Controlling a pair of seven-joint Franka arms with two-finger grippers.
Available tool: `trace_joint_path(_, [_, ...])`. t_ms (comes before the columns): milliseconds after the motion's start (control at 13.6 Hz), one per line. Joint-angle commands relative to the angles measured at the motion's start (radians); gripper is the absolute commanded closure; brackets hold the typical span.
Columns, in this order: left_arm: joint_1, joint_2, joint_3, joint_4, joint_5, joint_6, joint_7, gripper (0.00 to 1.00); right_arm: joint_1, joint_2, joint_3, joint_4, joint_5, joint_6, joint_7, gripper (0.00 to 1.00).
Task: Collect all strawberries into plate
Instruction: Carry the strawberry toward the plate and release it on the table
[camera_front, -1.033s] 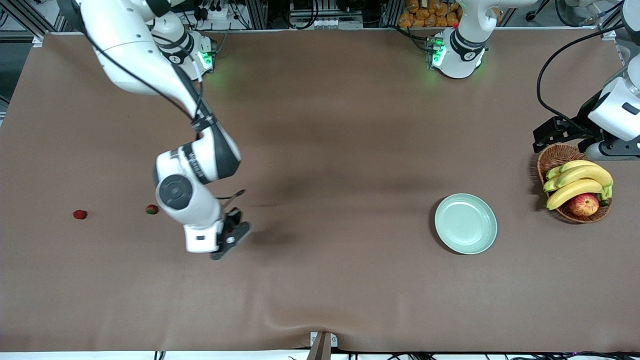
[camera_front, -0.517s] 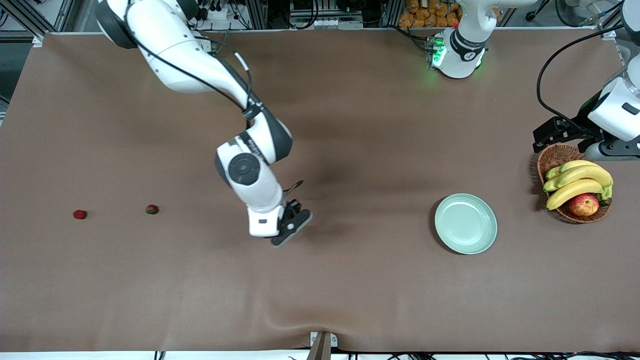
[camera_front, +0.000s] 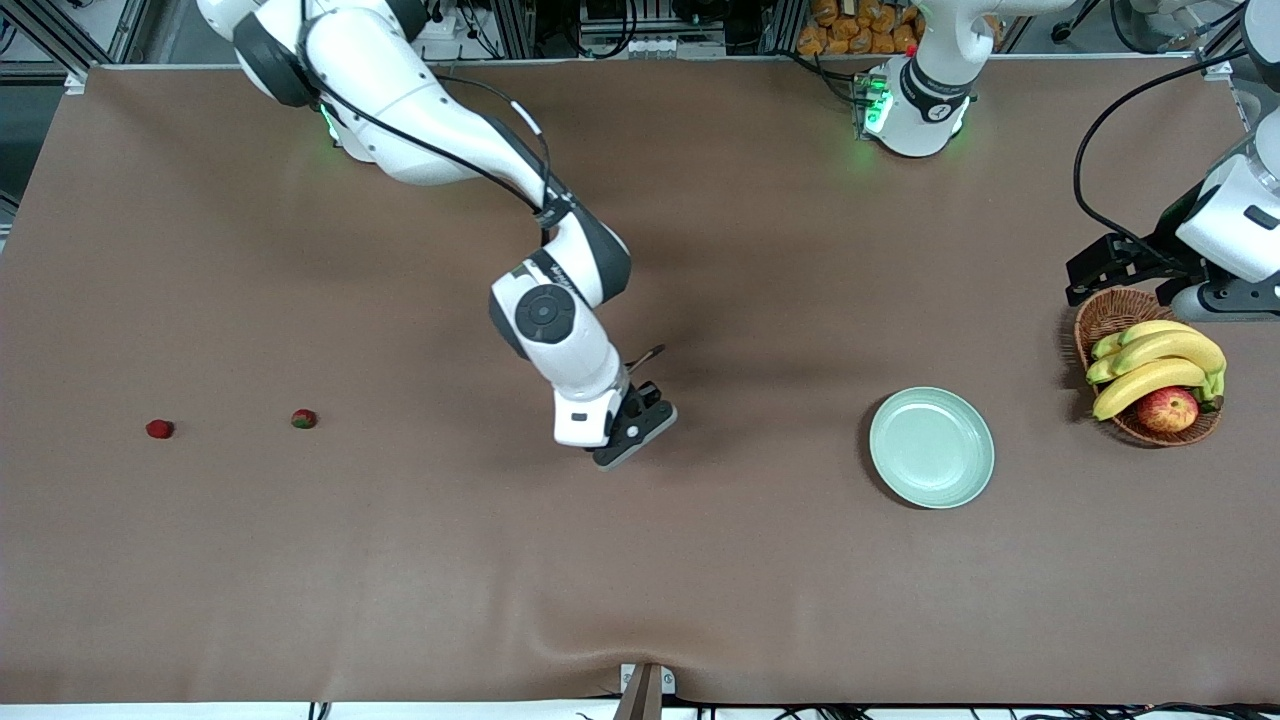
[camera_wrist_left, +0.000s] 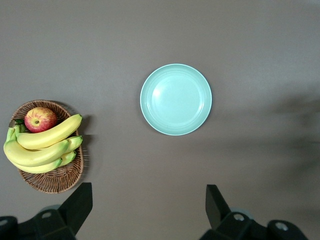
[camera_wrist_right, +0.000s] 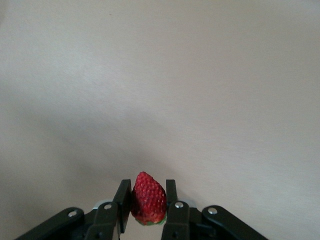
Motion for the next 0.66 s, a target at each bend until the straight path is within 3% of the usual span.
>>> trace_joint_path(0, [0.003,0.000,-0.002,-0.004,-0.006,0.011,0.004,0.00,0.045,0.063,-0.003,0.074,0.010,0.035,0.105,1.00])
trace_joint_path(295, [-0.005,0.007,-0.002,-0.004,-0.006,0.012,0.000,0.00,0.104,0.123,-0.003,0.157,0.010,0.037,0.249,1.00])
trace_joint_path(590, [-0.014,0.029,-0.007,-0.006,-0.006,0.028,-0.006,0.00,0.124,0.173,-0.002,0.170,0.010,0.095,0.290,1.00])
